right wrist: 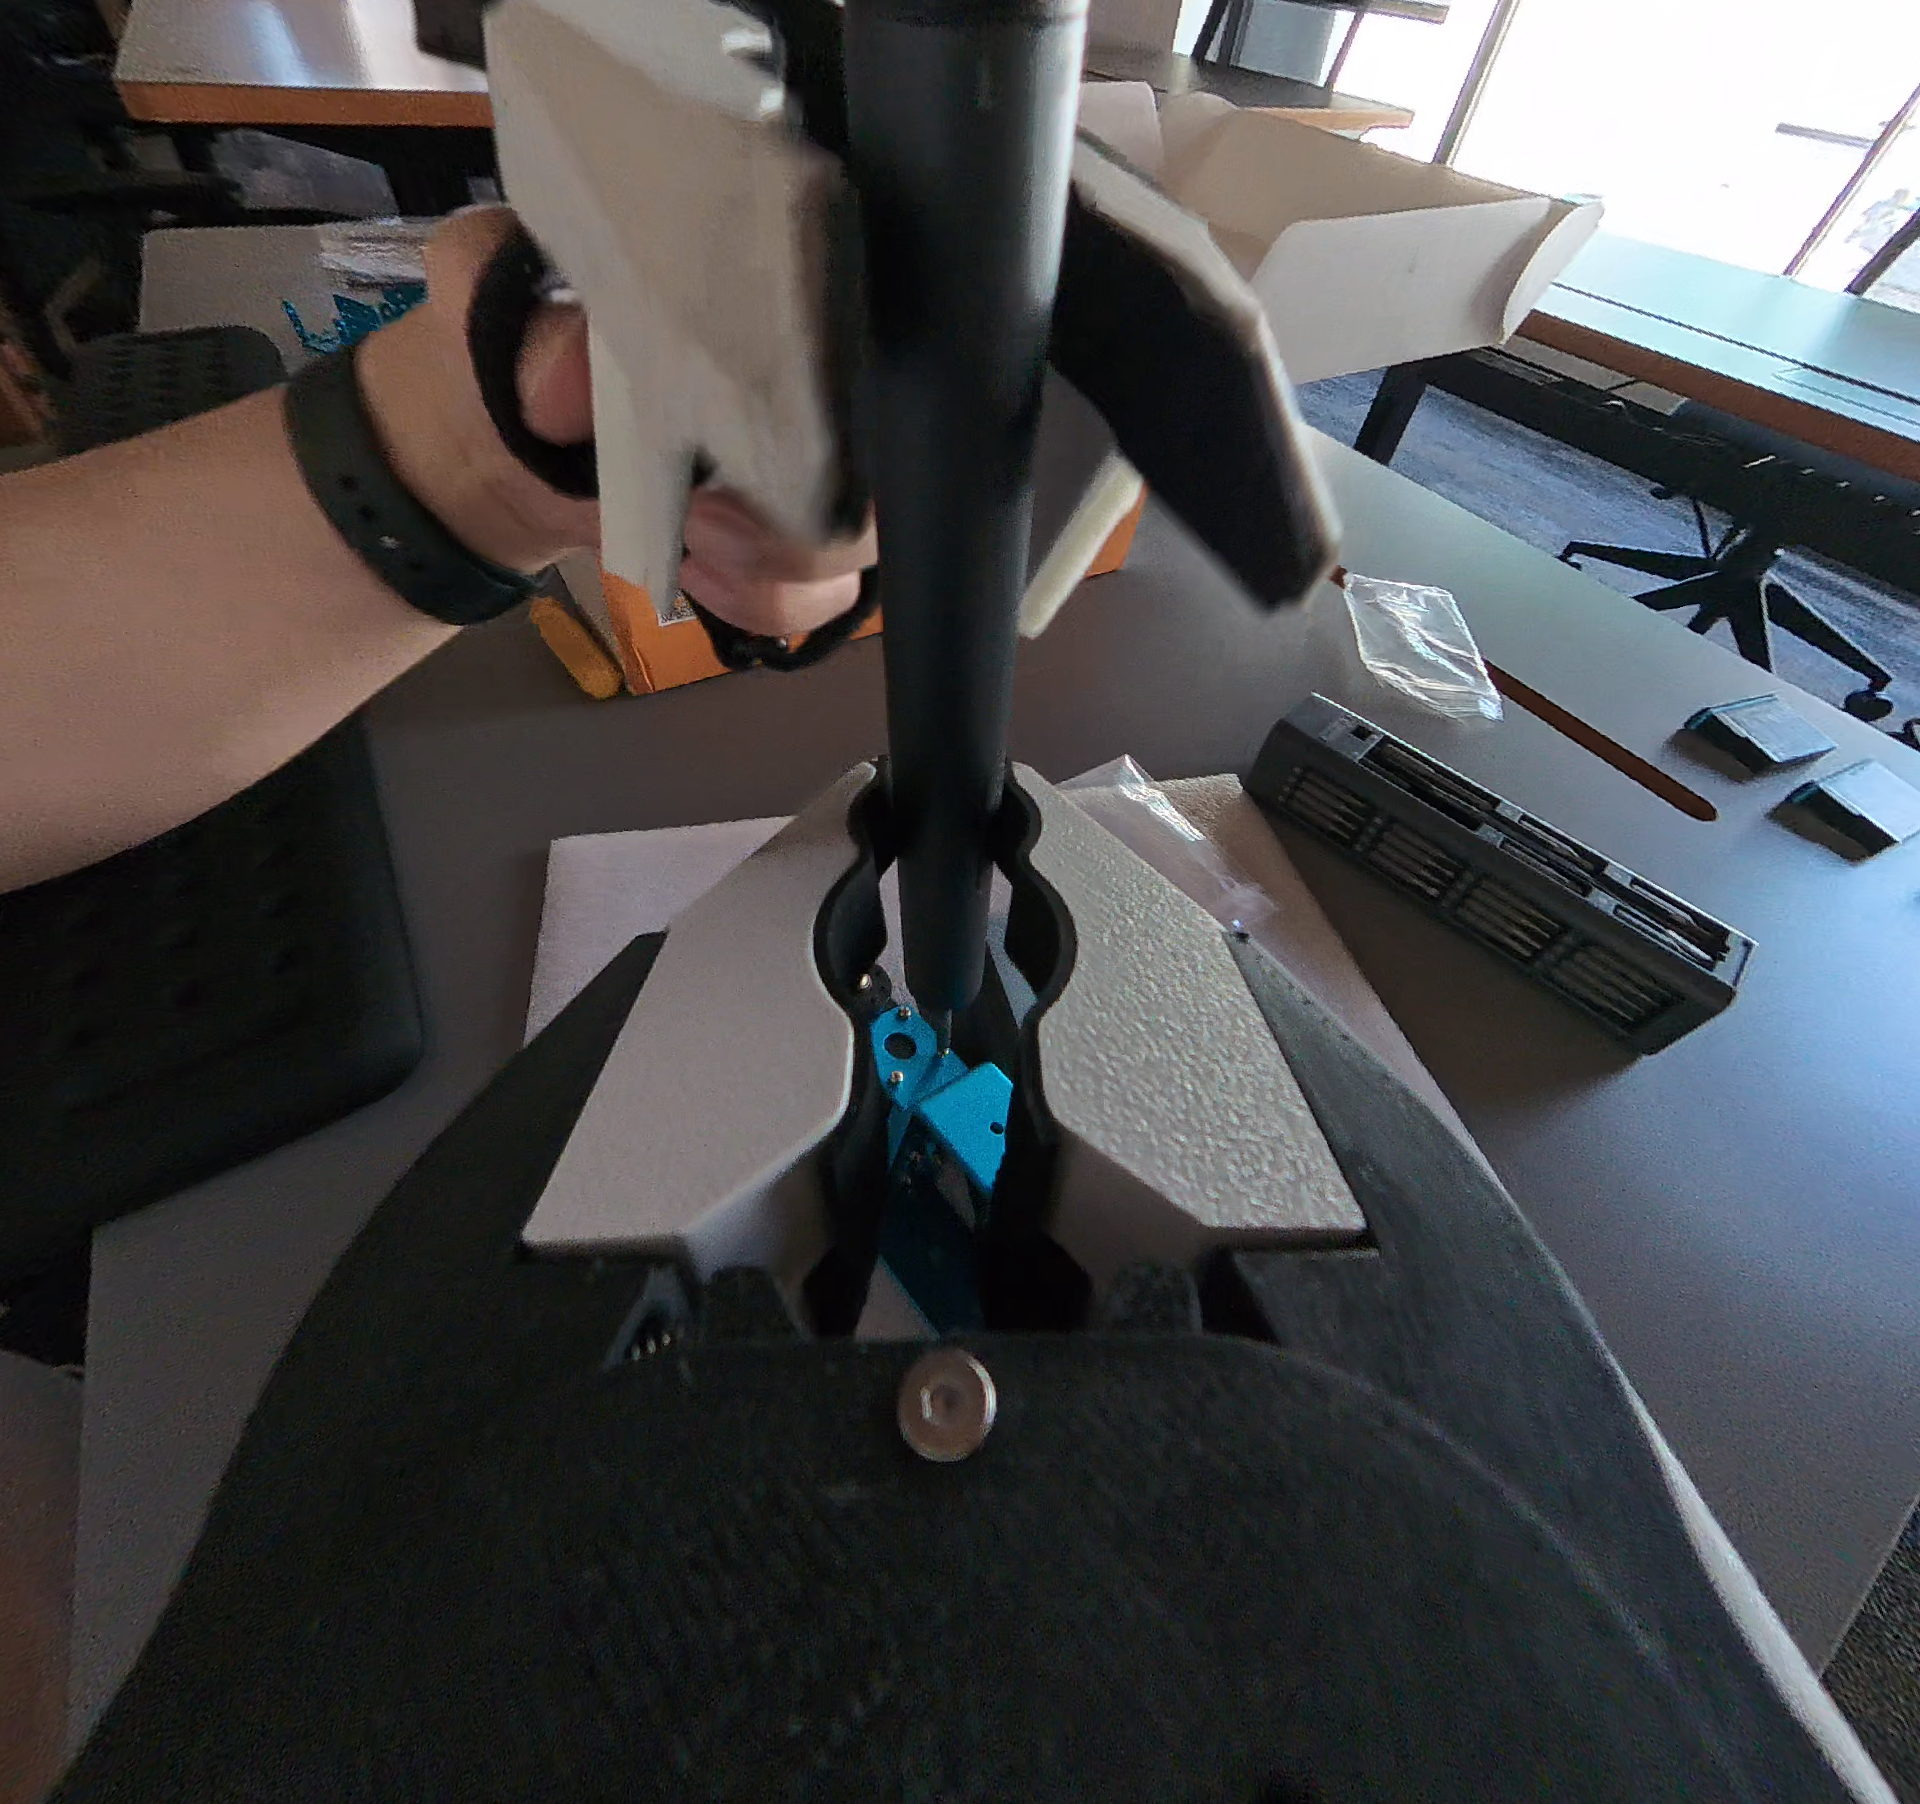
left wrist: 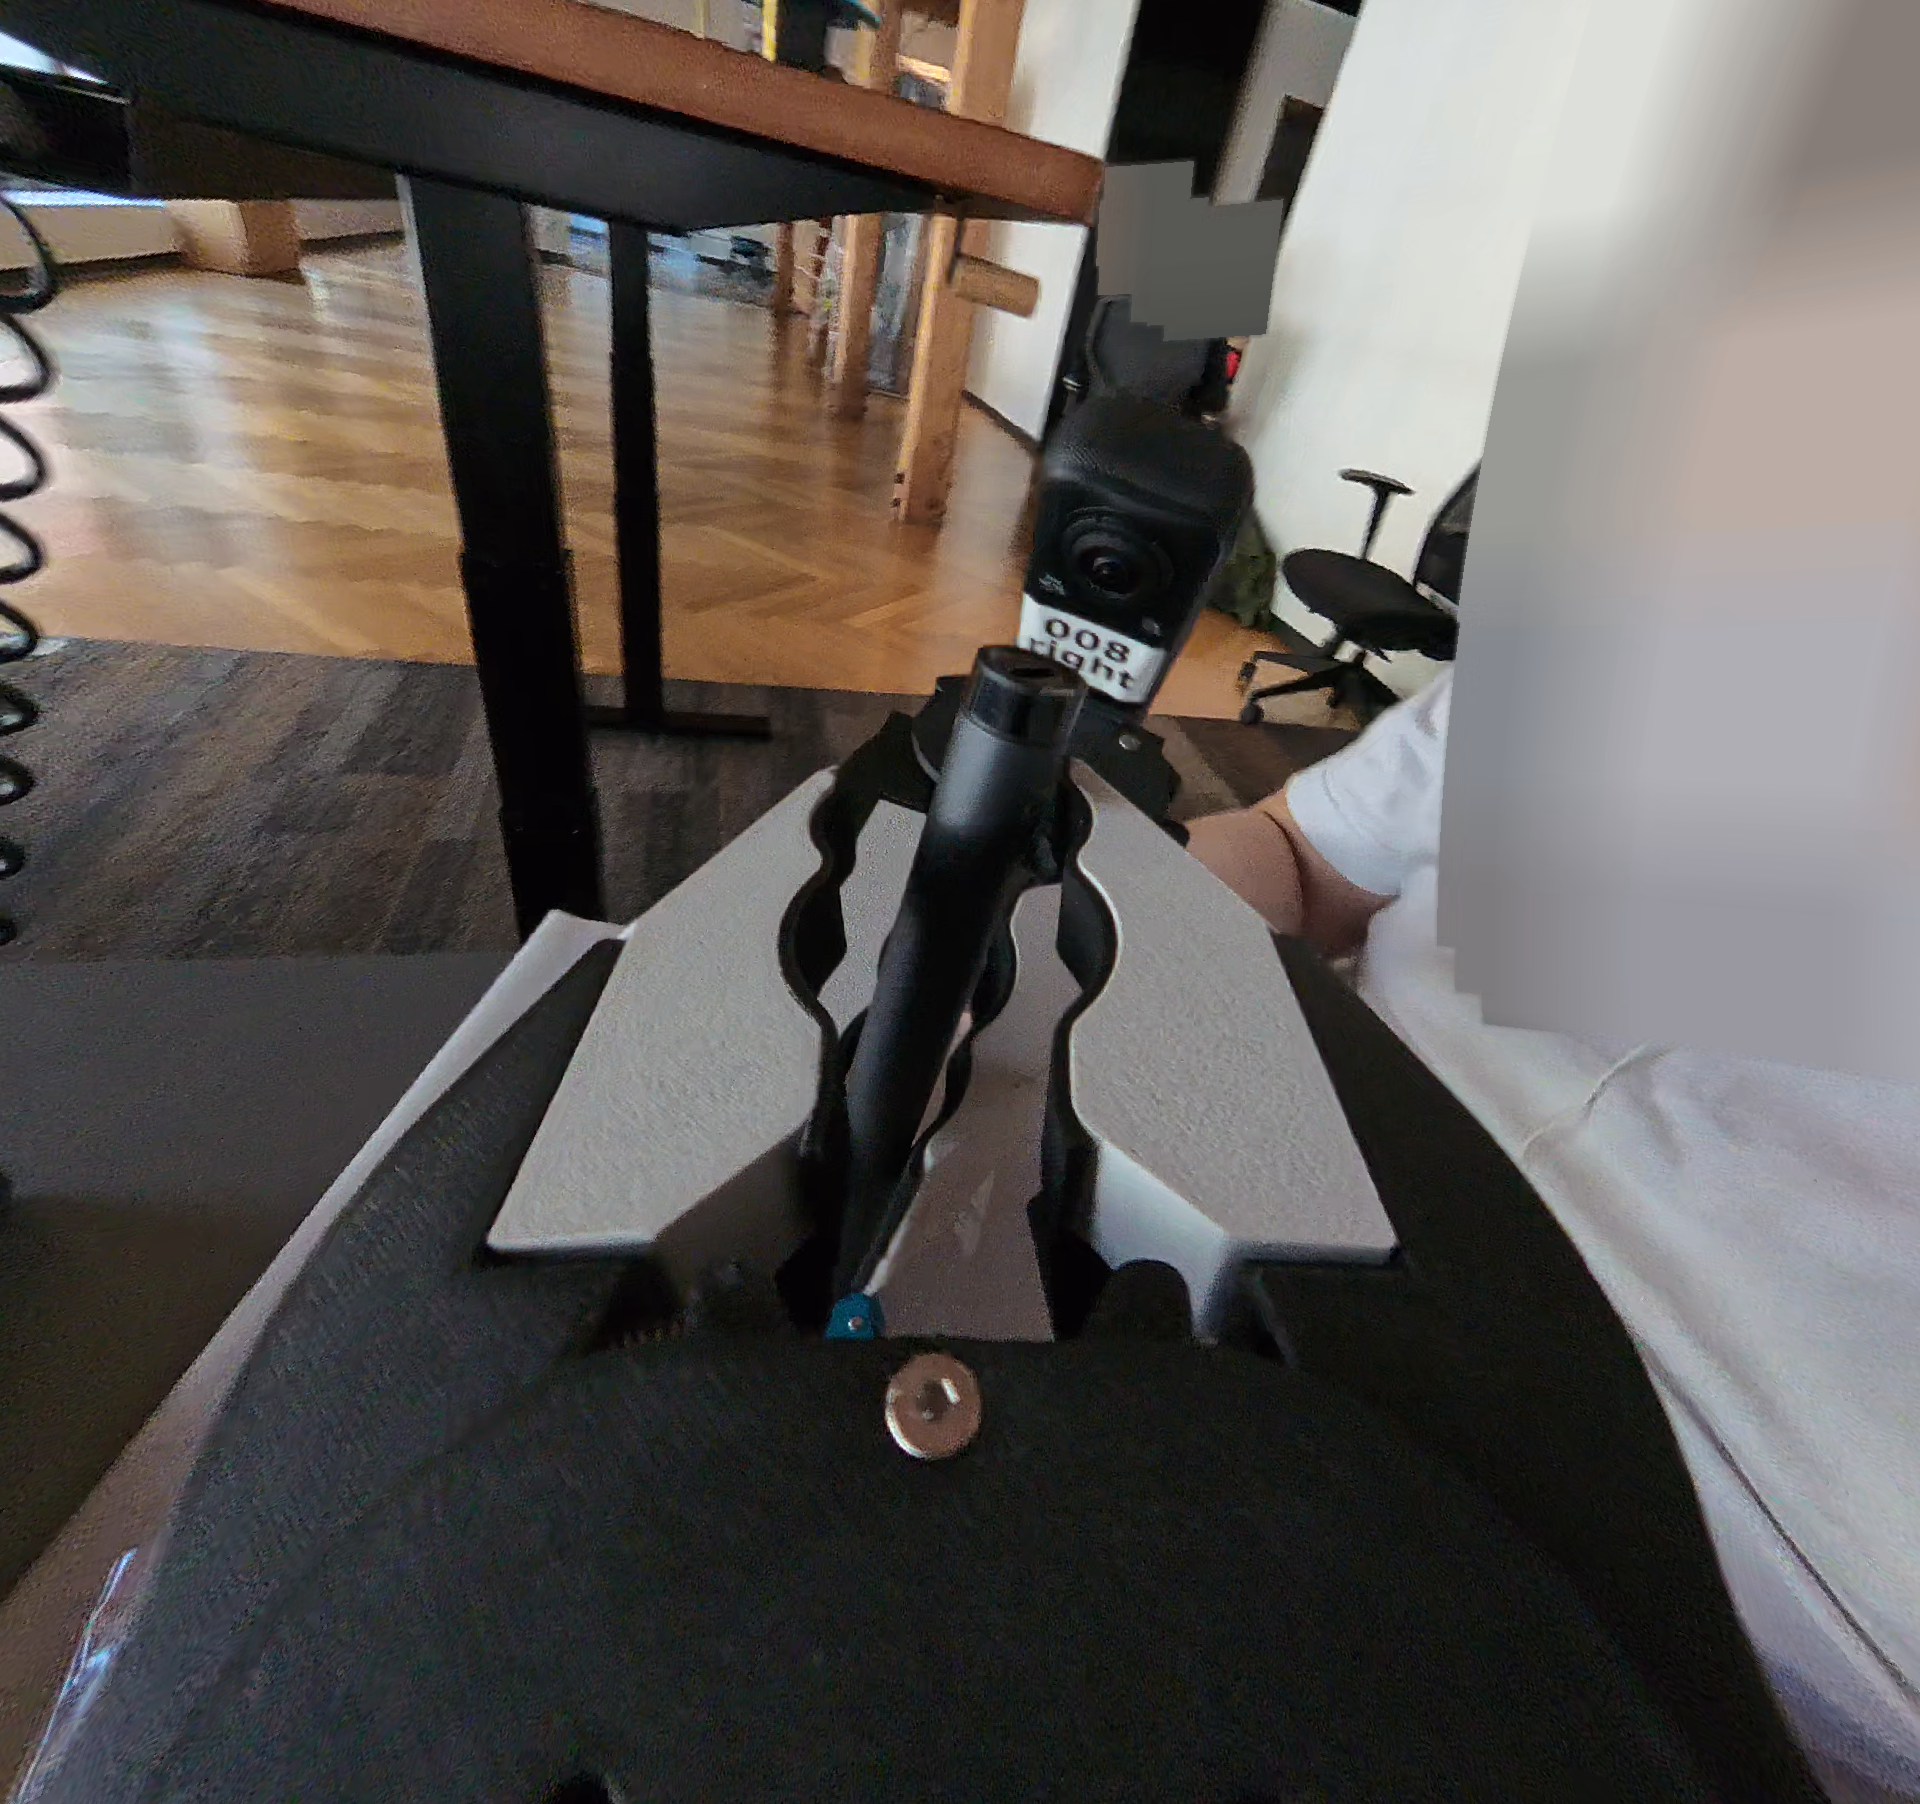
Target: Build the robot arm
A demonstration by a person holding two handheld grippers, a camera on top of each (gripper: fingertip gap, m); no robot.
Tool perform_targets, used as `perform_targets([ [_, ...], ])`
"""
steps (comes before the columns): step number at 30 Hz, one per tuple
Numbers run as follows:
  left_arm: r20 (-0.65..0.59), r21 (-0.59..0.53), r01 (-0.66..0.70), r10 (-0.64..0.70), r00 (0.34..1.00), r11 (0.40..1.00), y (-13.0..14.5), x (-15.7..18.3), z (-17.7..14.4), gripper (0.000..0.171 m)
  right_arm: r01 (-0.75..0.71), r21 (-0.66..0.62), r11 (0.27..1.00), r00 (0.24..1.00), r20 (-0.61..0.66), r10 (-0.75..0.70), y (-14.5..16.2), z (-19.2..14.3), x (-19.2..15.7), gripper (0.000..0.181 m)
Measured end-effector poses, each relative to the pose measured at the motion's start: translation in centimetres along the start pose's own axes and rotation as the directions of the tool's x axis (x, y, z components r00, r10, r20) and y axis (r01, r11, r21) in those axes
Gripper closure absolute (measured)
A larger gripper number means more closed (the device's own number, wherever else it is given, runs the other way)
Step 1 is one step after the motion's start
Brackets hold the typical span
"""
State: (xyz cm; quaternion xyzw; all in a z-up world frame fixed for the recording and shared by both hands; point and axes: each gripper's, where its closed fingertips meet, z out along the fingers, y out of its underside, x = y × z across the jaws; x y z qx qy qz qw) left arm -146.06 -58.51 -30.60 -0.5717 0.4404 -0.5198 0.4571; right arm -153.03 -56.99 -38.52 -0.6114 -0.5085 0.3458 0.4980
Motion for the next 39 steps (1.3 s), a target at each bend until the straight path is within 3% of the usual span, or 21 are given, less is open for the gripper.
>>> perform_targets([
  [5, 0.158, 0.016, 0.013, -0.015, 0.987, 1.000, -0.7, -0.7, -0.1, 0.137, -0.044, -0.003, 0.999, 0.999, -0.020, 0.044, 0.0, 0.0, 0.5, 0.163],
  [10, 0.322, 0.060, -0.006, -0.014, 0.946, 0.998, -1.9, -2.2, -0.8, 0.152, -0.088, -0.010, 0.996, 0.995, -0.041, 0.087, -0.1, 0.4, 1.0, 0.163],
  [16, 0.263, 0.110, 0.012, -0.041, 0.964, 0.994, -2.1, -2.0, -1.9, 0.154, -0.063, 0.050, 0.997, 0.996, 0.066, 0.059, -0.3, 0.0, 0.1, 0.162],
  [22, 0.162, 0.139, -0.002, -0.020, 0.987, 0.990, -1.9, -0.9, -2.7, 0.153, 0.006, 0.139, 0.990, 1.000, 0.012, -0.008, 0.0, -1.7, 0.4, 0.150],
  [28, 0.210, 0.162, 0.023, -0.057, 0.976, 0.986, -2.0, -1.8, -3.3, 0.154, -0.038, 0.215, 0.976, 0.993, -0.099, 0.060, -0.1, -1.9, 0.4, 0.156],
  [39, 0.371, 0.139, 0.065, -0.113, 0.922, 0.988, -2.0, -3.2, -2.6, 0.153, -0.001, 0.186, 0.983, 0.984, -0.175, 0.034, -0.4, -1.7, 0.6, 0.164],
])
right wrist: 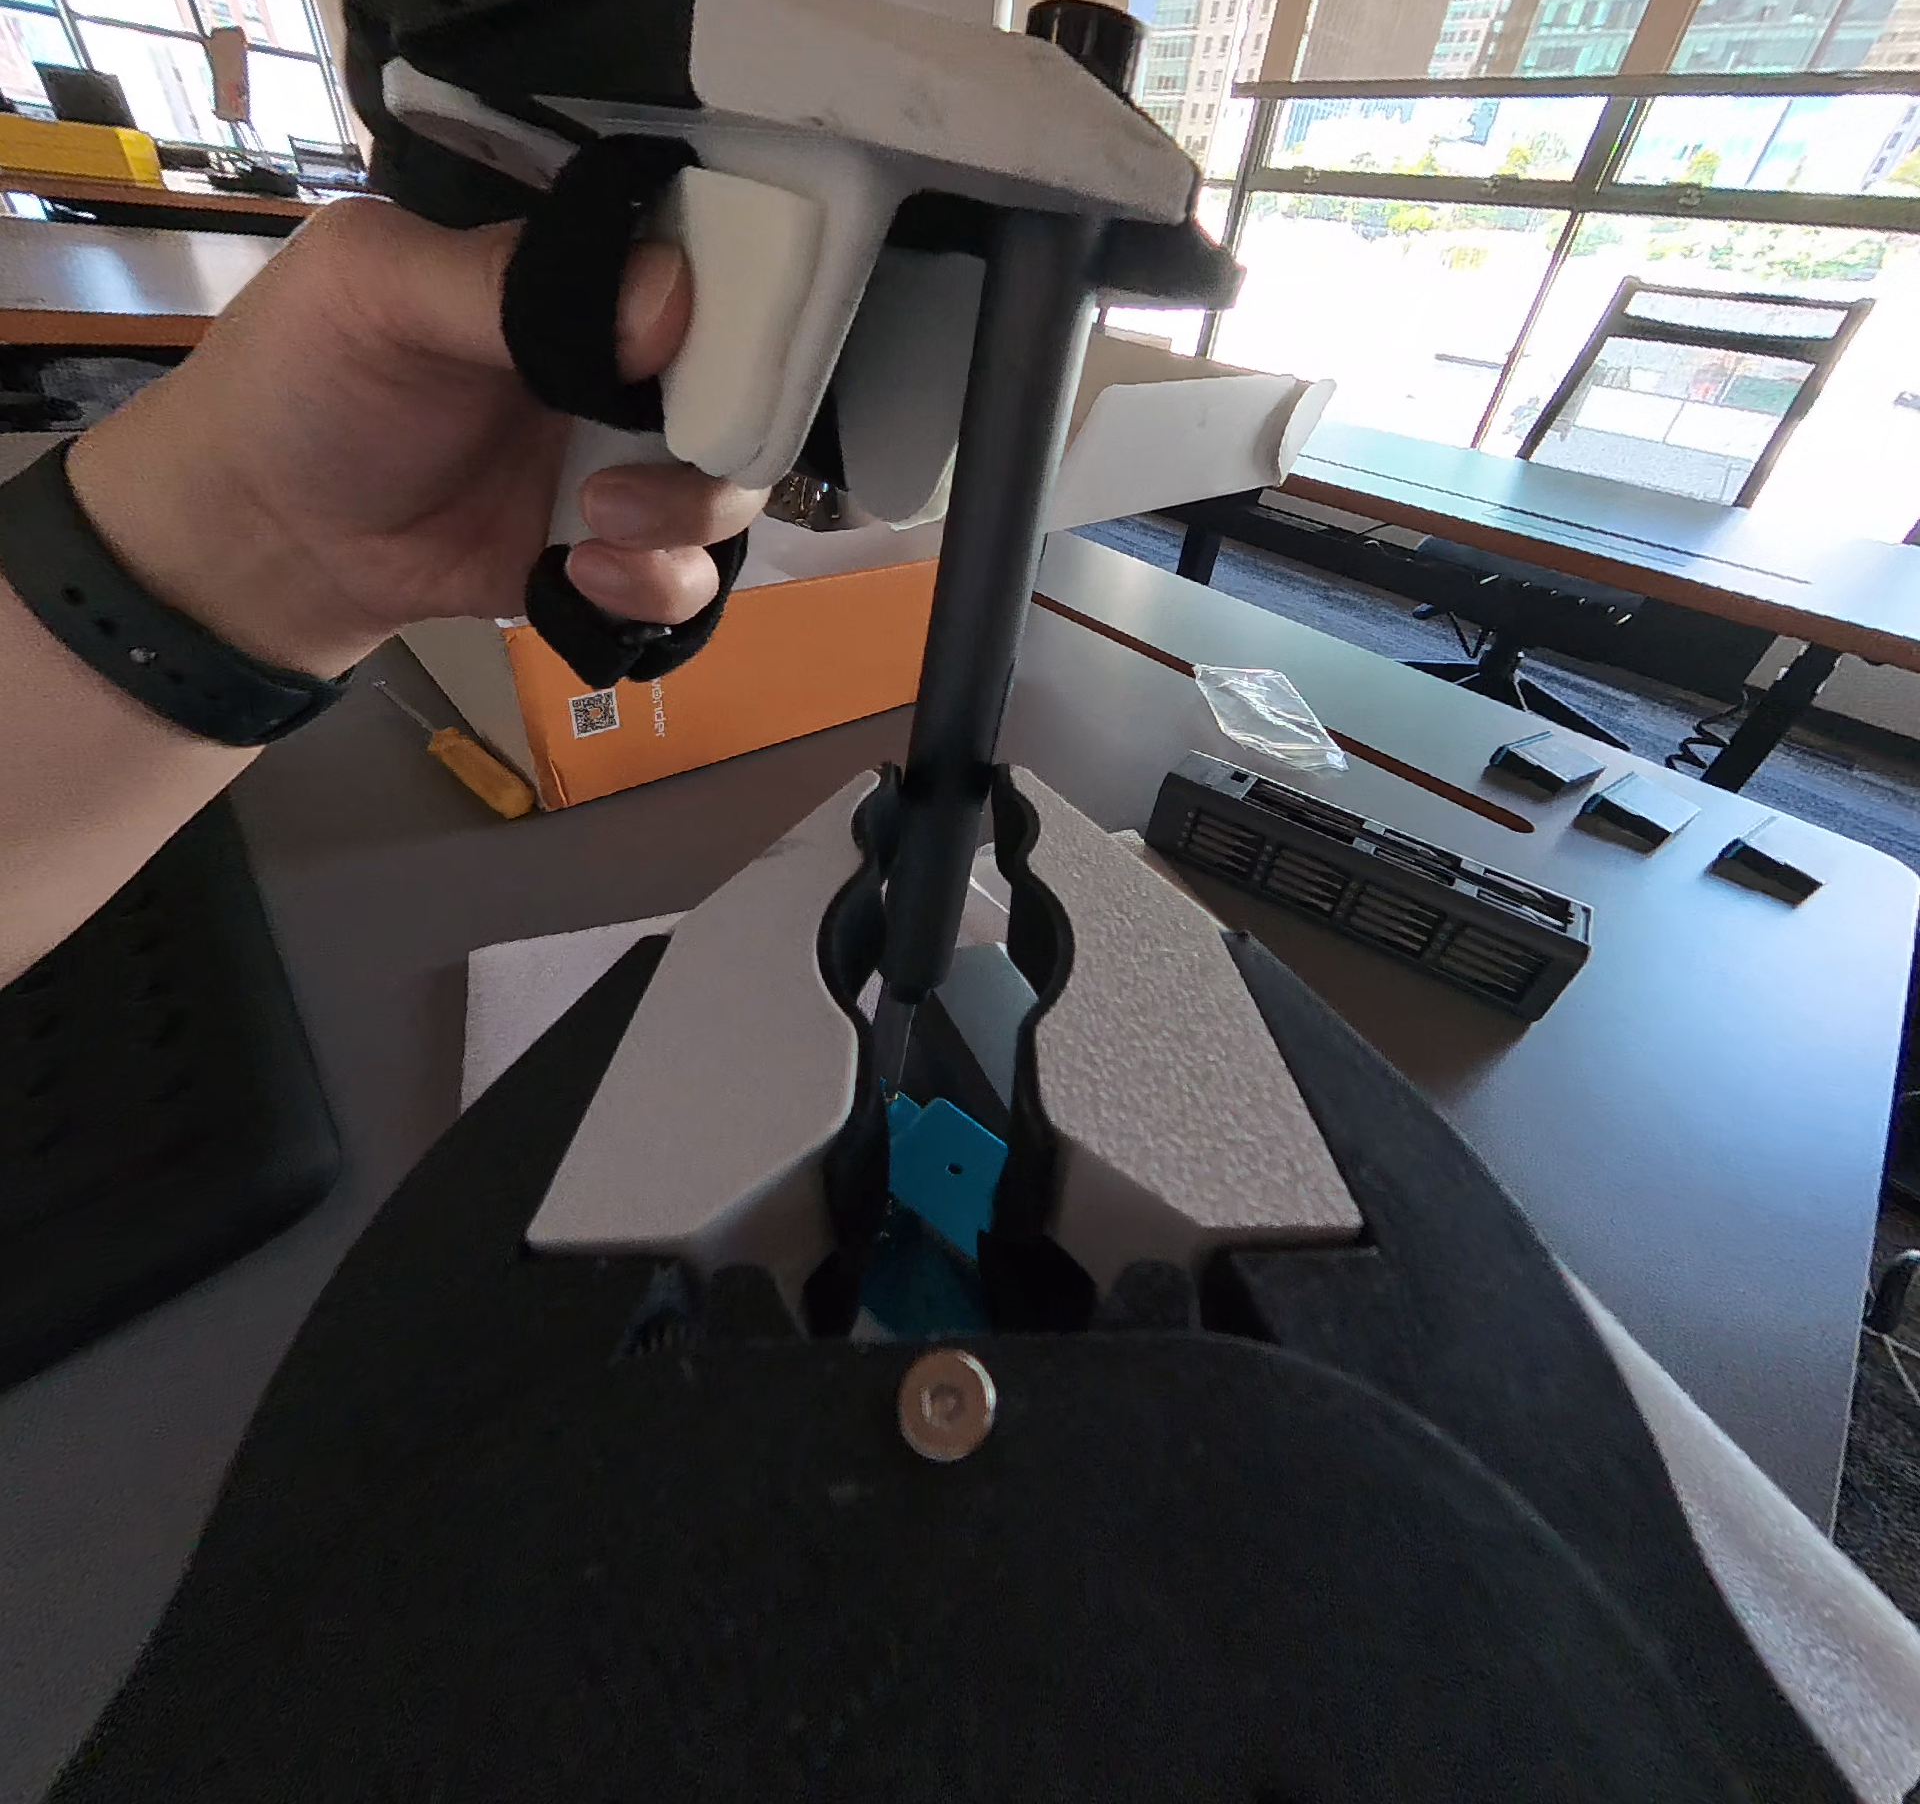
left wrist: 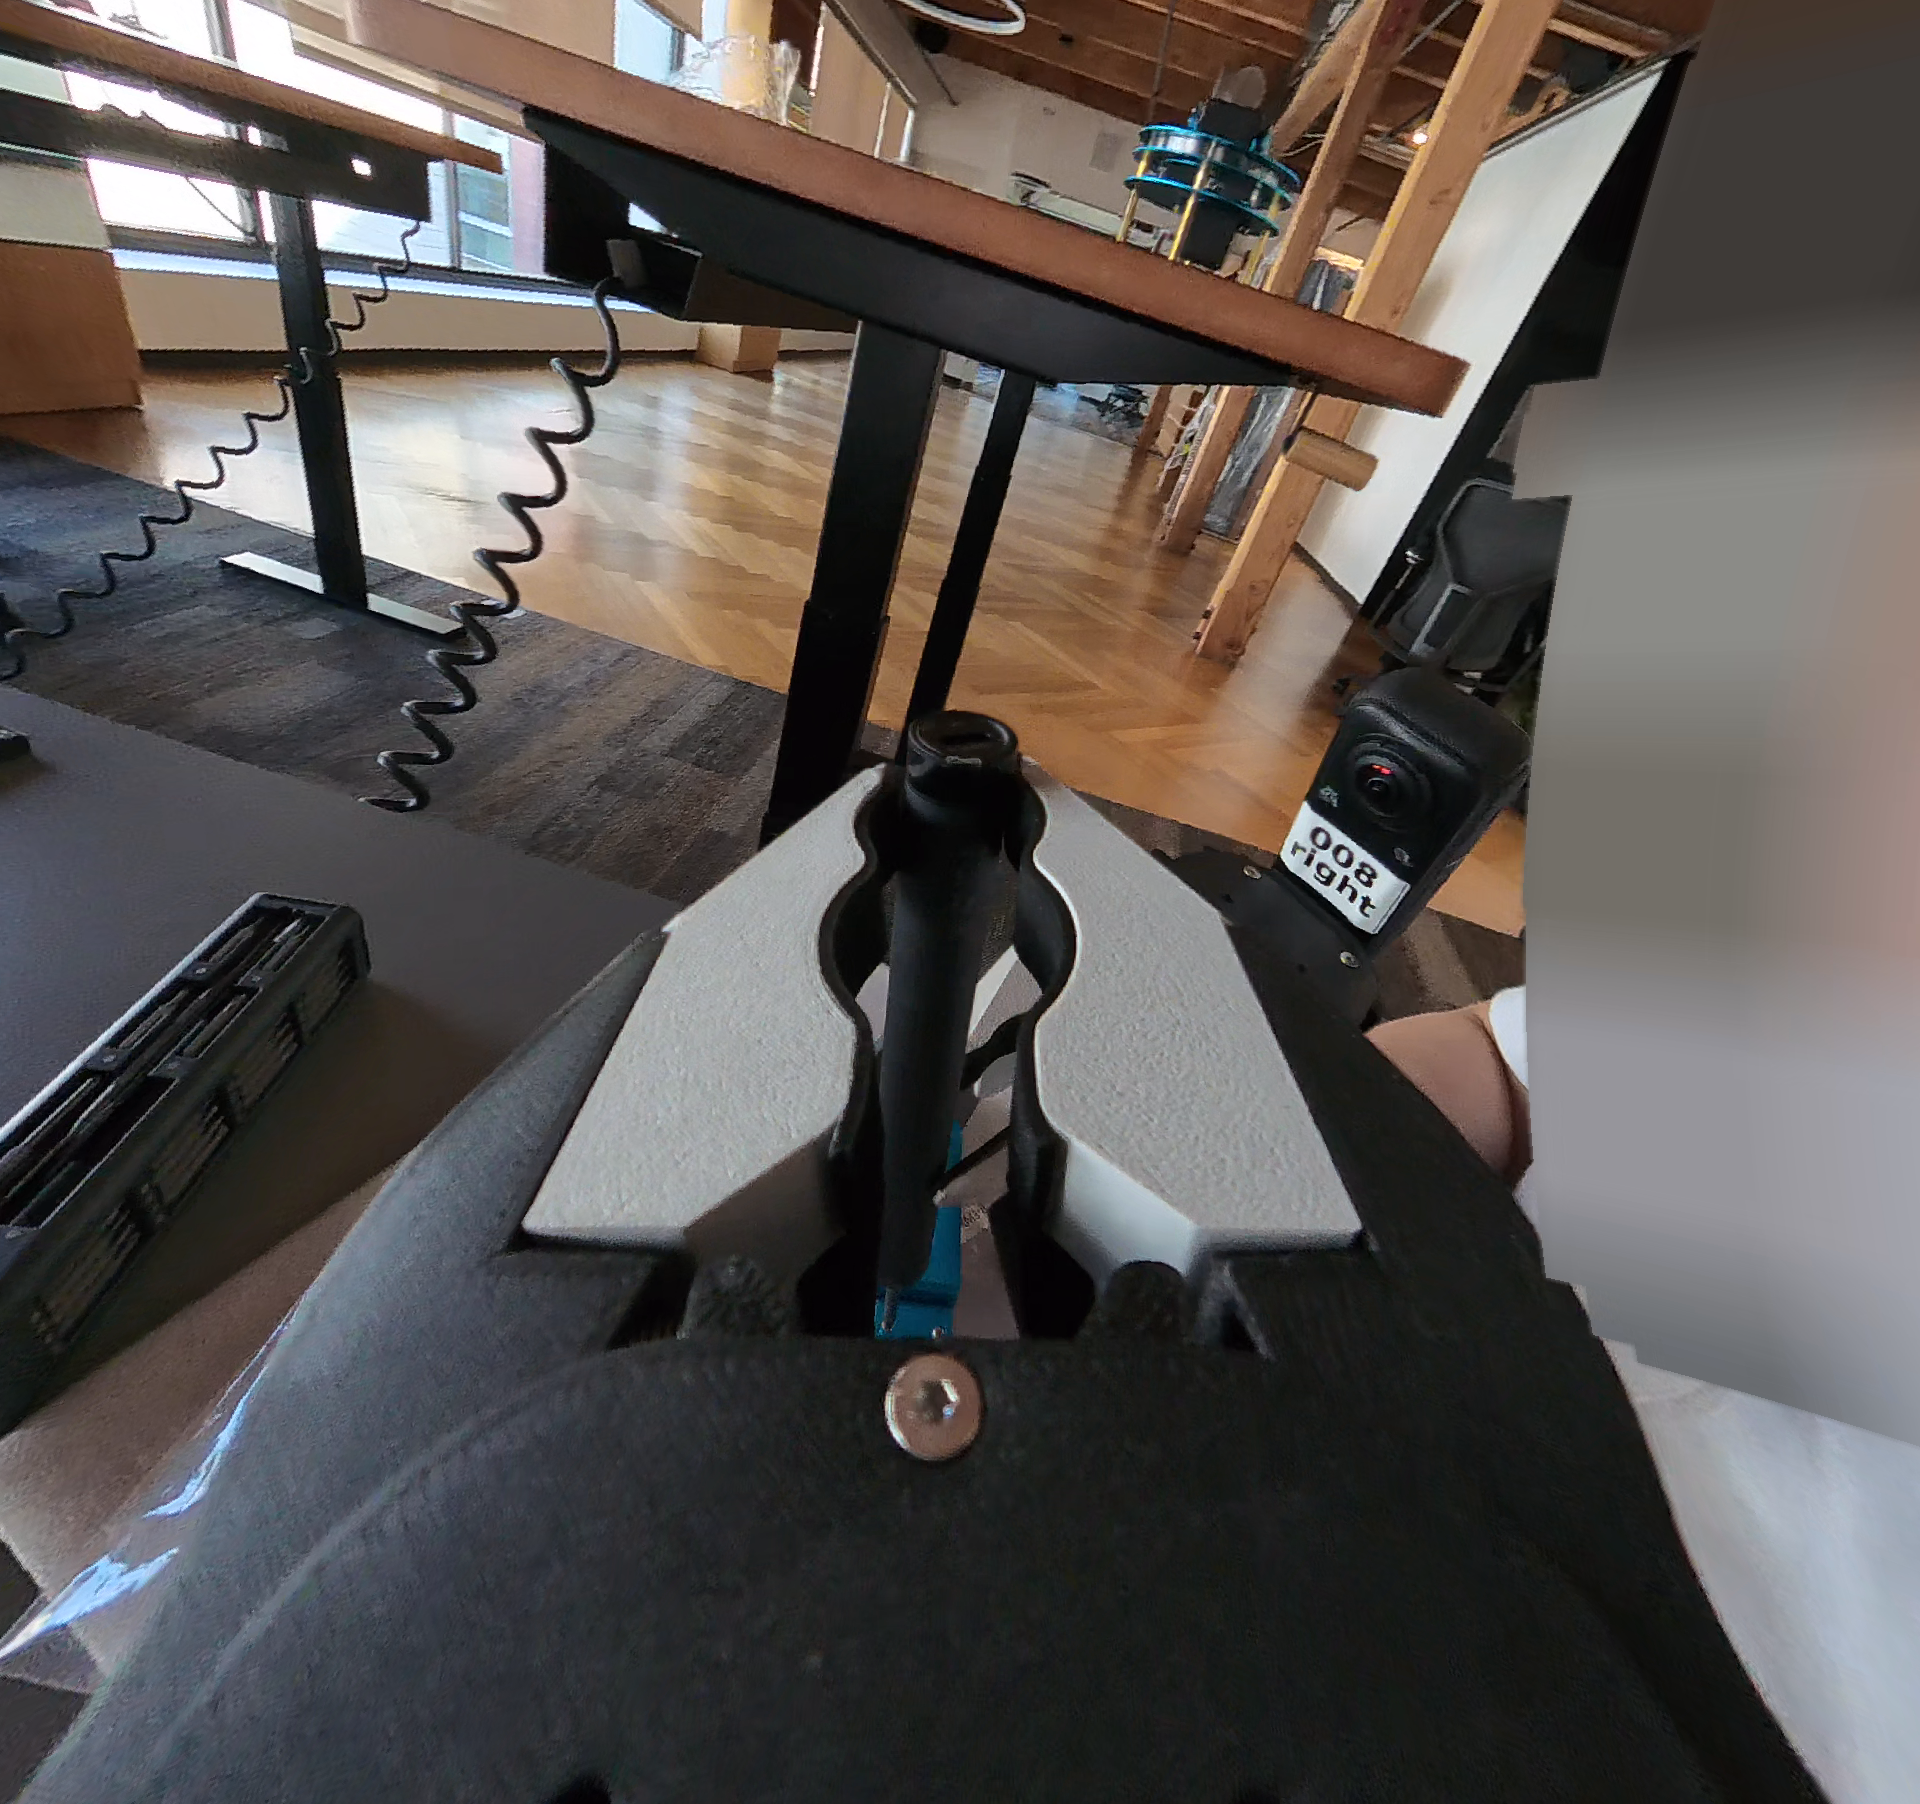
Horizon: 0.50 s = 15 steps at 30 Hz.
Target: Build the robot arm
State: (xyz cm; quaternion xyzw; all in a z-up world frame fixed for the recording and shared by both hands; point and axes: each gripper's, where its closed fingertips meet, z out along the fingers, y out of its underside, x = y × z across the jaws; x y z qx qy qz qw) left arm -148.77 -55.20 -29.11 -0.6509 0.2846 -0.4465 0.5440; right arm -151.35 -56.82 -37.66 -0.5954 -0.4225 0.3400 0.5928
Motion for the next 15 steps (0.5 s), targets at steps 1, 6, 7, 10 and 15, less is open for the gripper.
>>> perform_targets([
  [1, 0.015, -0.003, -0.008, 0.008, 1.000, 1.000, 0.0, 0.1, 0.1, 0.153, -0.010, -0.002, 1.000, 1.000, -0.001, 0.010, 0.0, -0.1, 0.0, 0.164],
  [6, 0.061, -0.029, -0.078, 0.080, 0.995, 0.996, 0.2, 0.7, 0.3, 0.154, -0.055, -0.007, 0.998, 0.998, -0.013, 0.055, 0.0, -0.3, -0.1, 0.165],
  [7, 0.057, -0.025, -0.075, 0.077, 0.995, 0.997, 0.2, 0.7, 0.2, 0.154, -0.049, -0.007, 0.999, 0.999, -0.017, 0.049, 0.0, -0.4, -0.2, 0.165],
  [10, 0.057, -0.001, -0.076, 0.076, 0.995, 0.997, 0.2, 0.6, 0.1, 0.154, -0.016, -0.006, 1.000, 0.999, -0.036, 0.015, 0.1, -0.4, -0.3, 0.165],
  [15, 0.038, 0.006, -0.031, 0.030, 0.999, 1.000, 0.7, 0.1, -0.3, 0.155, -0.021, 0.001, 1.000, 0.999, -0.025, 0.021, 0.3, -0.4, -1.5, 0.164],
])
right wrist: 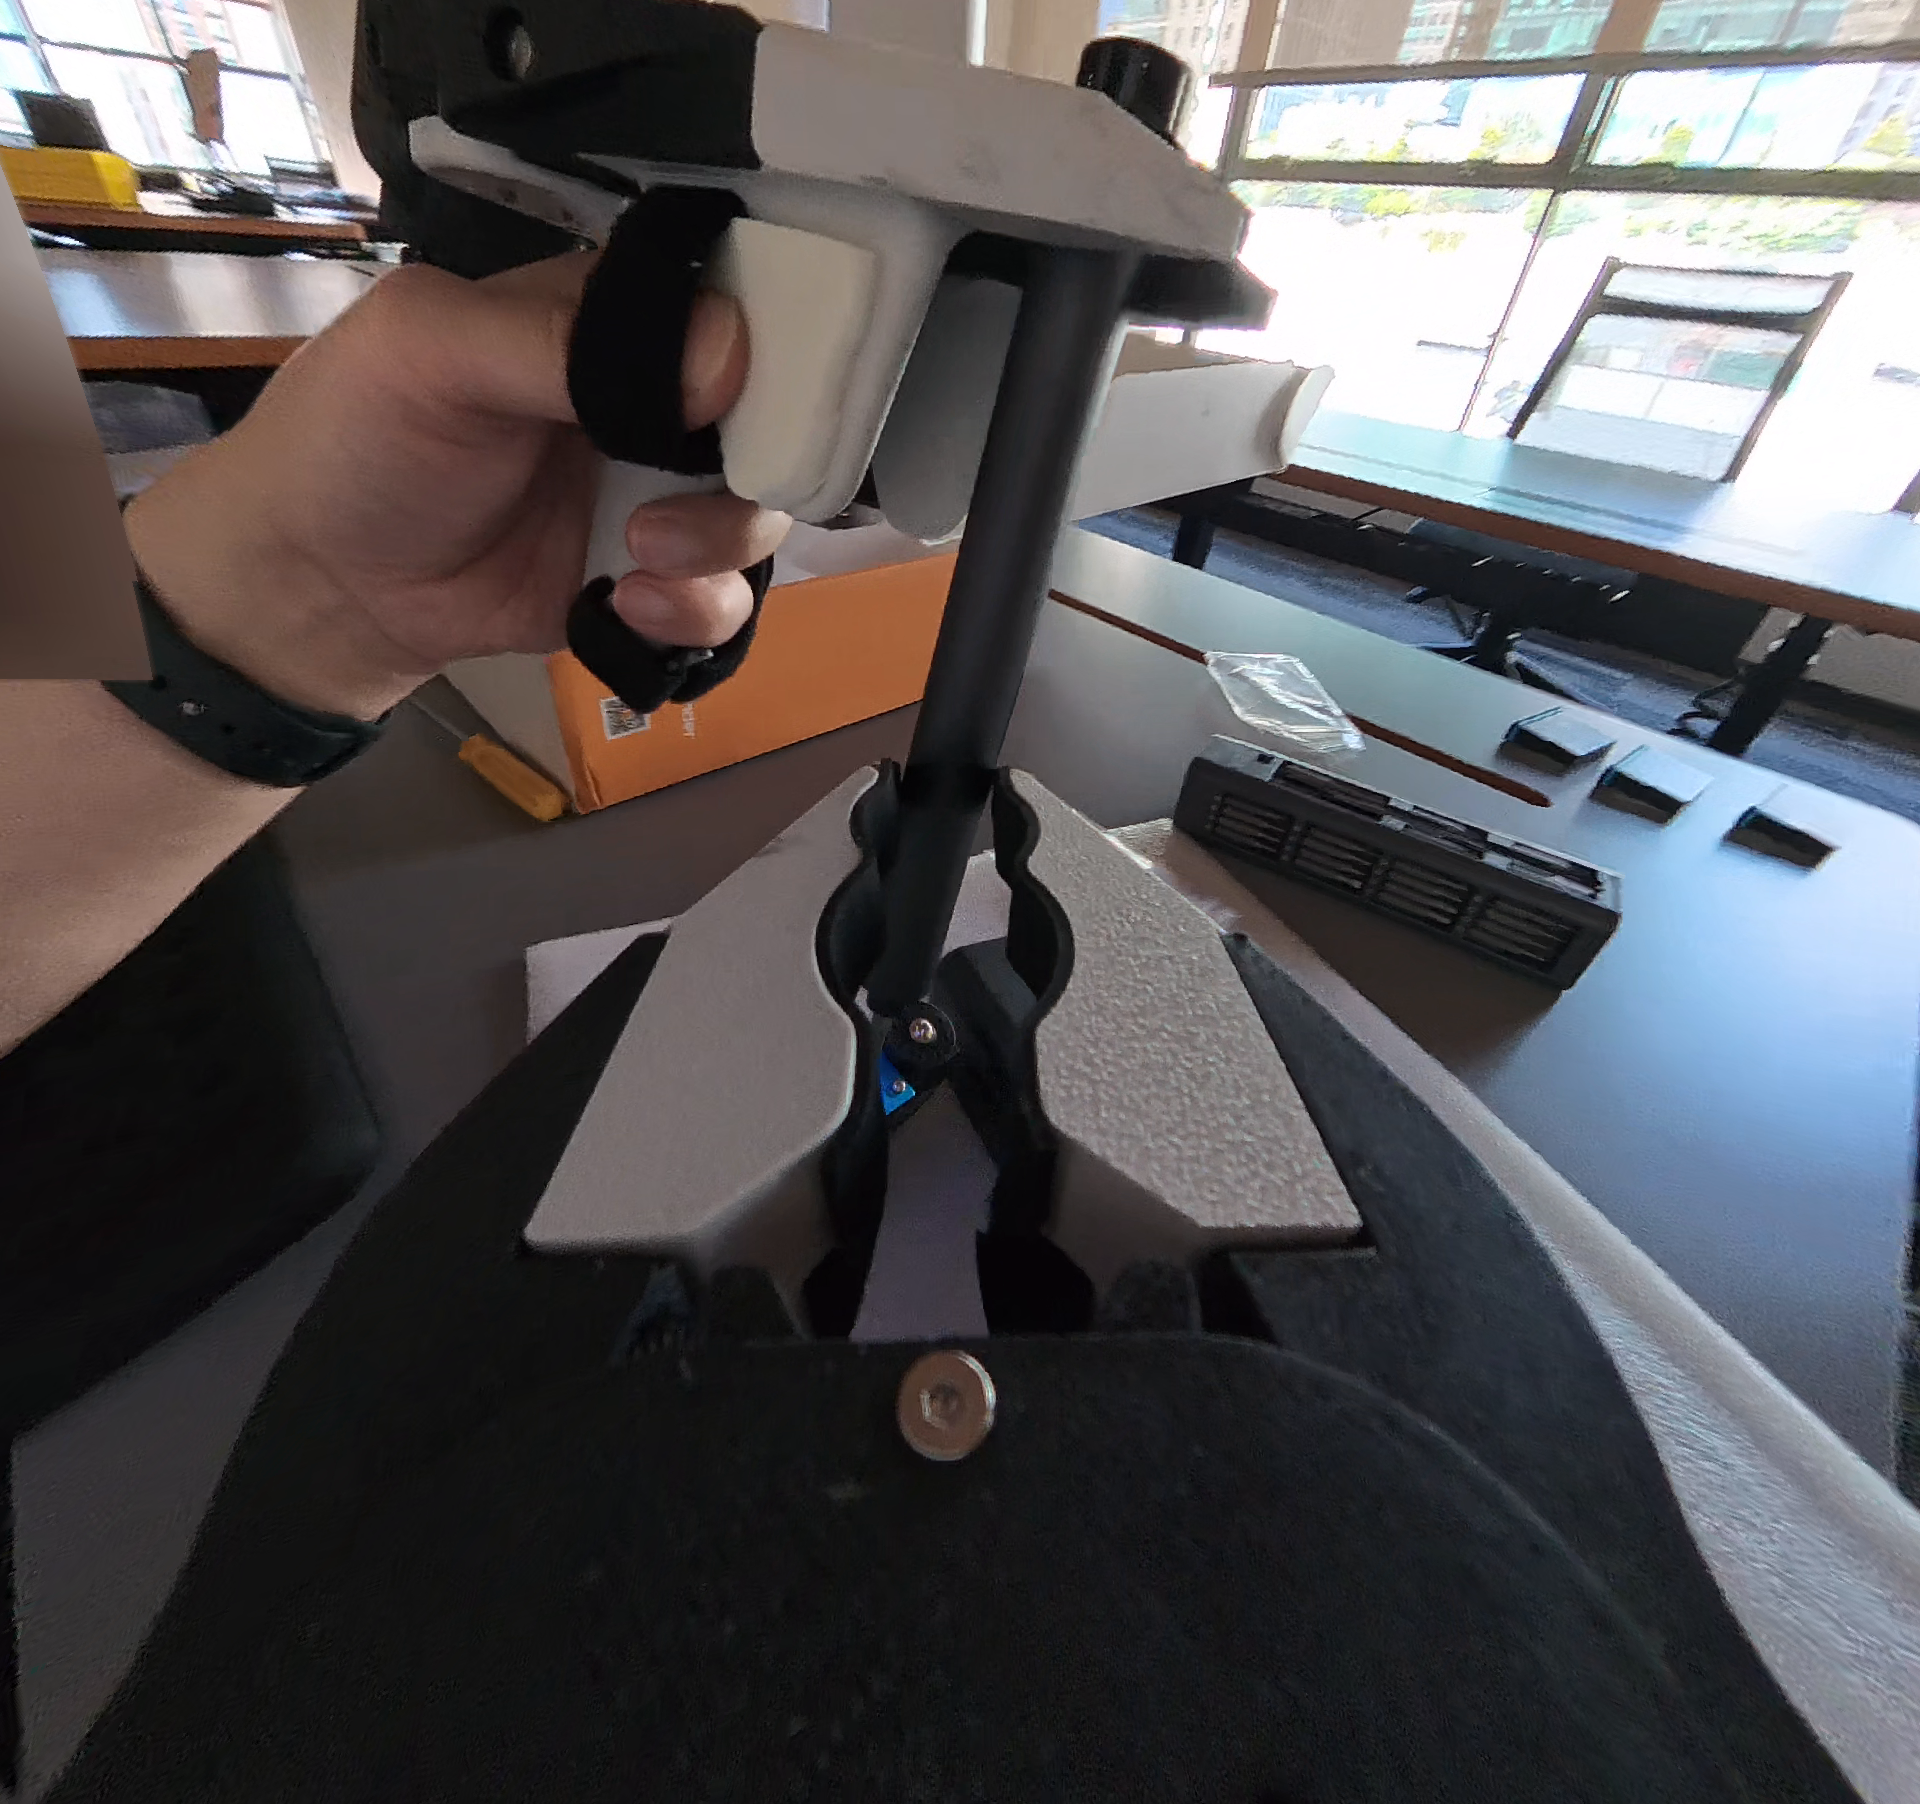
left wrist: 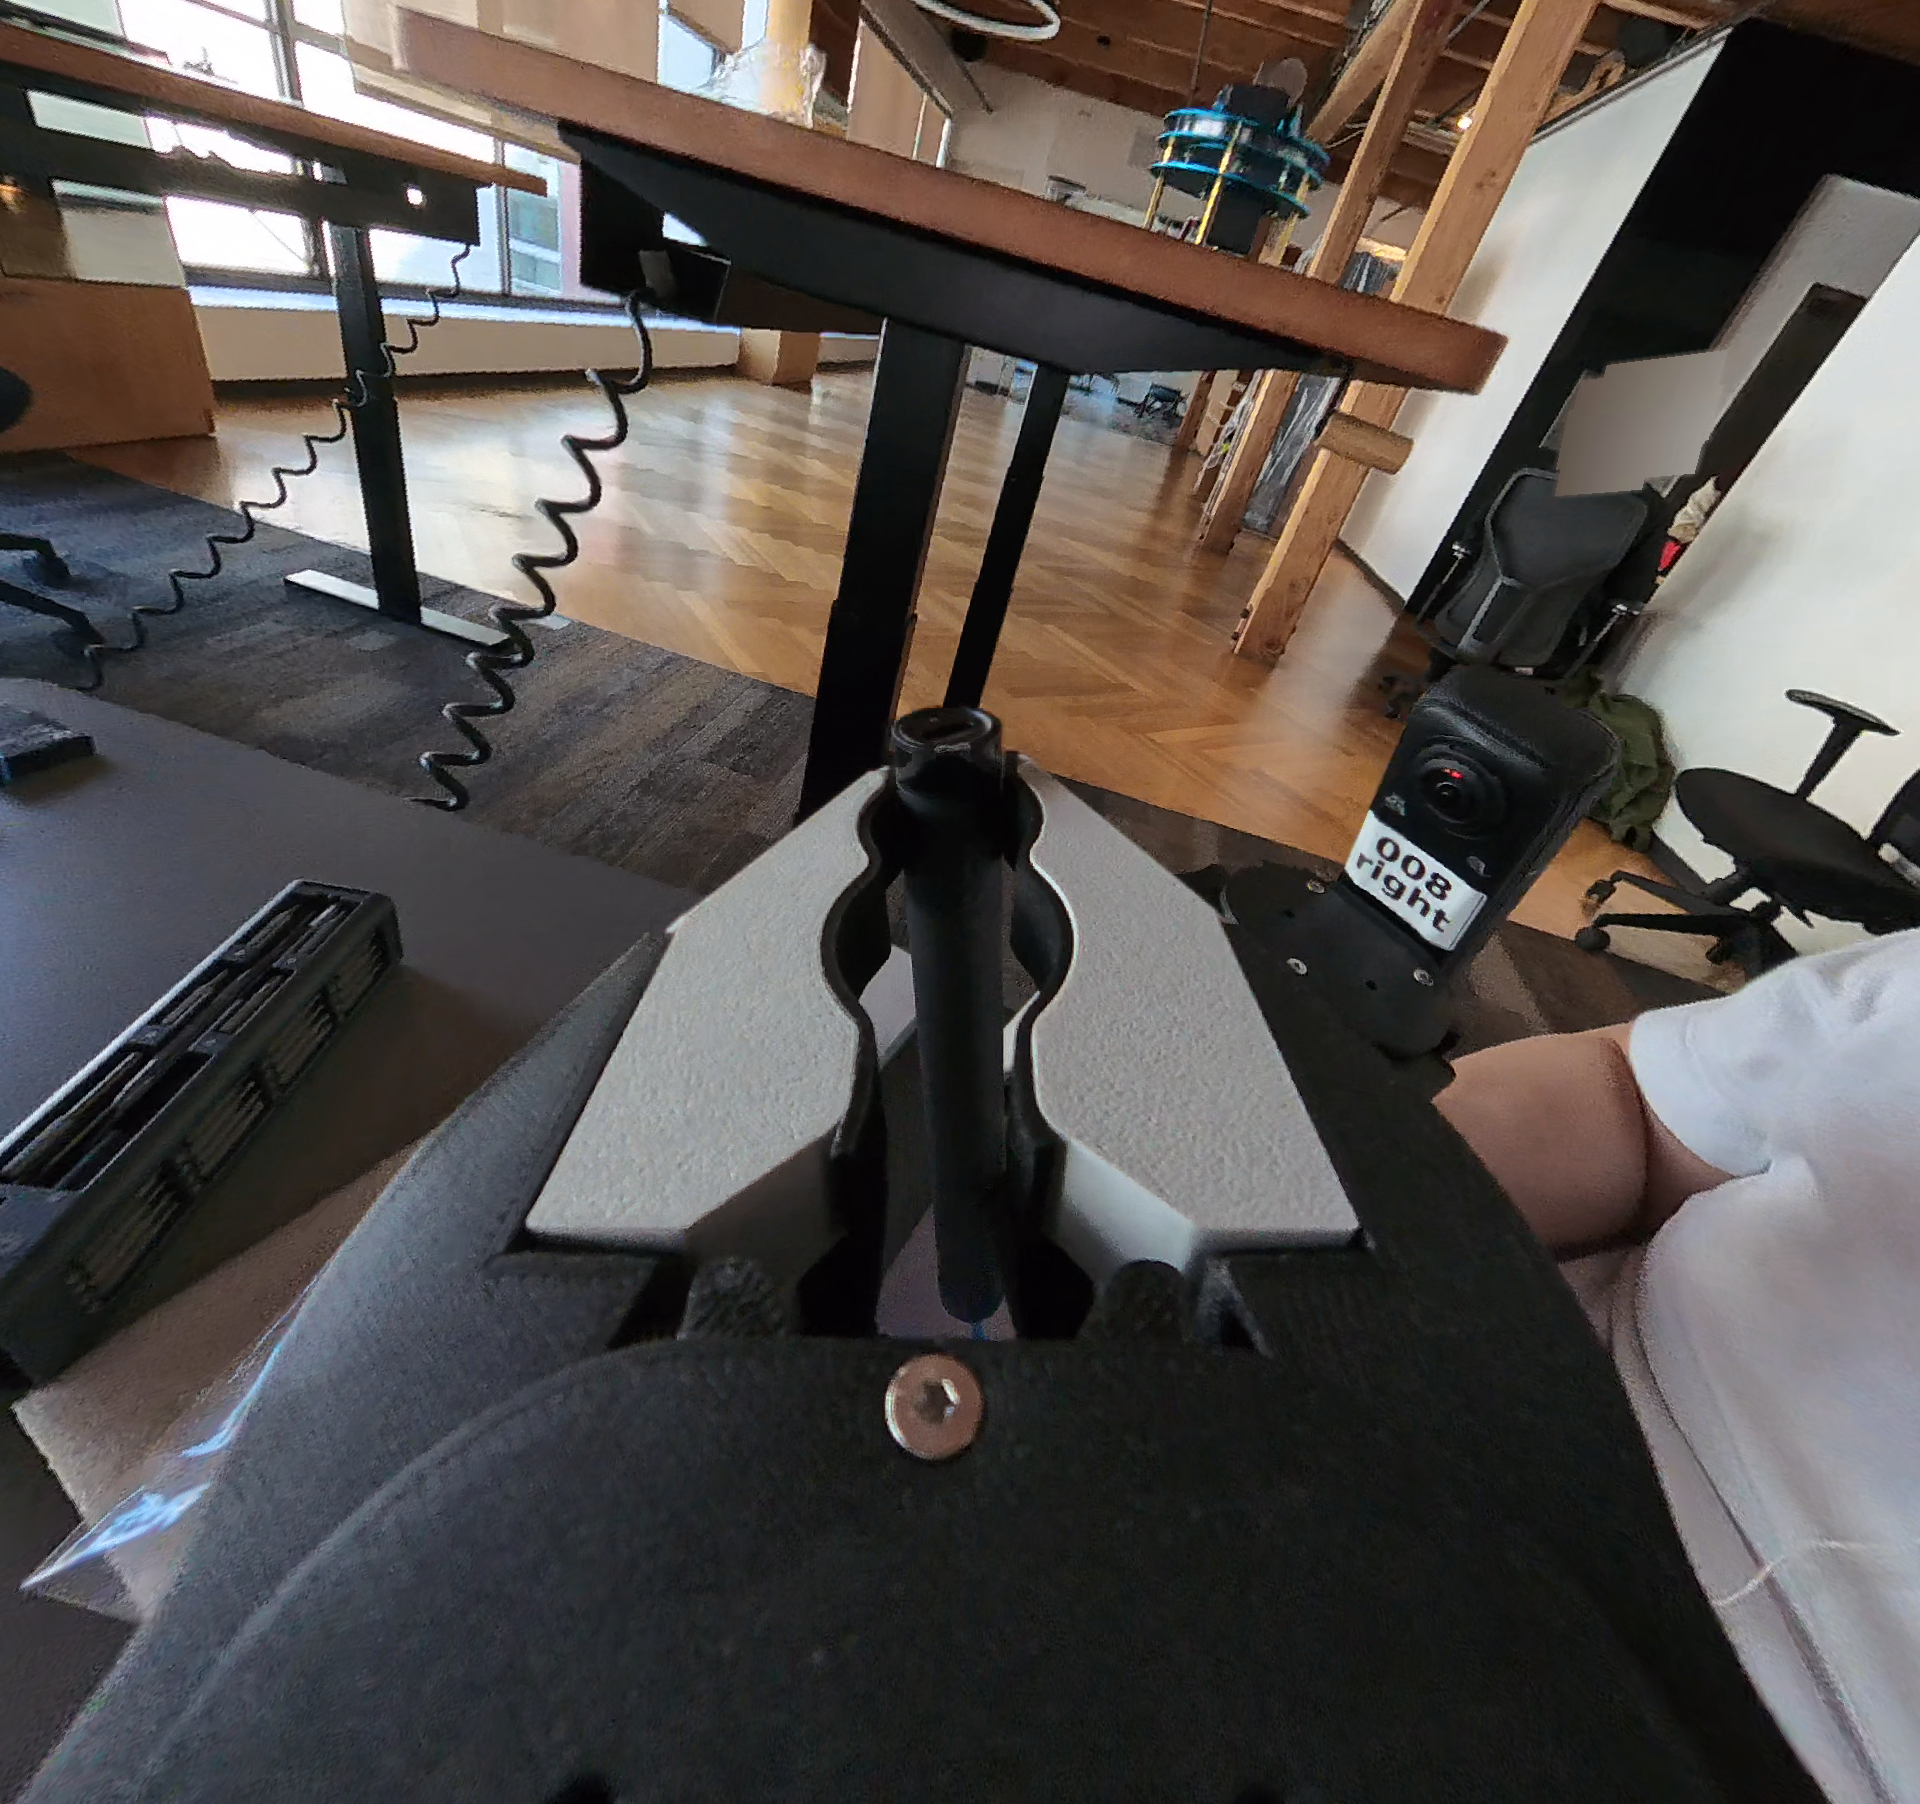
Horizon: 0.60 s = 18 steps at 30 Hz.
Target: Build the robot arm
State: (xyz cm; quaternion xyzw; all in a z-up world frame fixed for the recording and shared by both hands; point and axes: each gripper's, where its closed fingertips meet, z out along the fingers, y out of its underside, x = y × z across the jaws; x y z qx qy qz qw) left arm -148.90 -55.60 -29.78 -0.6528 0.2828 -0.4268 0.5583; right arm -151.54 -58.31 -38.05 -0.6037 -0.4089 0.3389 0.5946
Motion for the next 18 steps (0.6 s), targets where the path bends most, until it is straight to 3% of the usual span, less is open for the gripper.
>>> perform_targets([
  [5, -0.020, 0.006, -0.022, 0.022, 1.000, 1.000, 0.2, 0.5, -0.5, 0.155, 0.101, -0.033, 0.994, 0.992, -0.067, -0.103, 0.2, -0.2, 0.5, 0.164],
  [13, -0.002, -0.032, -0.085, 0.085, 0.996, 0.996, 0.8, 0.9, -0.2, 0.155, 0.011, -0.001, 1.000, 0.999, -0.044, -0.011, -0.1, -1.4, 1.6, 0.162],
  [15, 0.001, -0.041, -0.070, 0.070, 0.998, 0.997, 1.2, 0.5, -0.2, 0.155, -0.074, -0.022, 0.997, 0.996, -0.048, 0.073, 0.2, -2.8, 2.1, 0.163],
  [18, 0.007, -0.036, -0.062, 0.063, 0.998, 0.997, 1.2, 0.3, -0.5, 0.155, -0.313, -0.124, 0.942, 0.948, 0.012, 0.317, 2.1, -4.4, 1.1, 0.140],
])
